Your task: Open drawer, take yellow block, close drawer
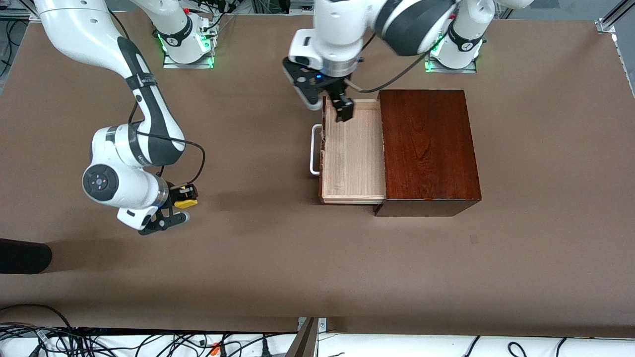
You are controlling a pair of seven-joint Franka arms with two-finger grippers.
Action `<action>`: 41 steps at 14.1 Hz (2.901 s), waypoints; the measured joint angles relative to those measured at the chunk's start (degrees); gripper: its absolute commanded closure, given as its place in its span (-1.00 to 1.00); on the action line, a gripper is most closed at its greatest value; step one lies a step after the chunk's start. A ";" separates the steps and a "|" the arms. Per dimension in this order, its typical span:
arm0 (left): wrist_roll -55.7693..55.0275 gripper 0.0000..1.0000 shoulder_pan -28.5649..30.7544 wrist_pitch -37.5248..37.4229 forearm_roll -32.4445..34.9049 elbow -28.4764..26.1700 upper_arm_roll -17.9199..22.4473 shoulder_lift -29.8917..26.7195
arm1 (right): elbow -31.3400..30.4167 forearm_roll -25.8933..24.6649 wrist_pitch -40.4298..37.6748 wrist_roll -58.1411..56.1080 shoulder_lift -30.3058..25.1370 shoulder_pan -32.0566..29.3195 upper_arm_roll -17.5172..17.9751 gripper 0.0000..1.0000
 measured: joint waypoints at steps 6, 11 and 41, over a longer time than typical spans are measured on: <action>22.73 -1.00 -2.58 2.39 0.18 9.03 0.35 12.34 | -10.12 0.00 6.21 3.62 -2.26 -0.02 -2.06 1.00; 30.79 -1.00 -2.85 3.84 4.96 9.27 0.65 17.11 | -13.98 0.01 10.49 4.23 -2.26 -1.05 -2.82 0.87; 21.29 -1.00 -2.94 2.12 11.14 7.04 2.05 18.27 | 1.28 -0.10 -17.56 0.99 -23.04 -3.46 -4.22 -1.00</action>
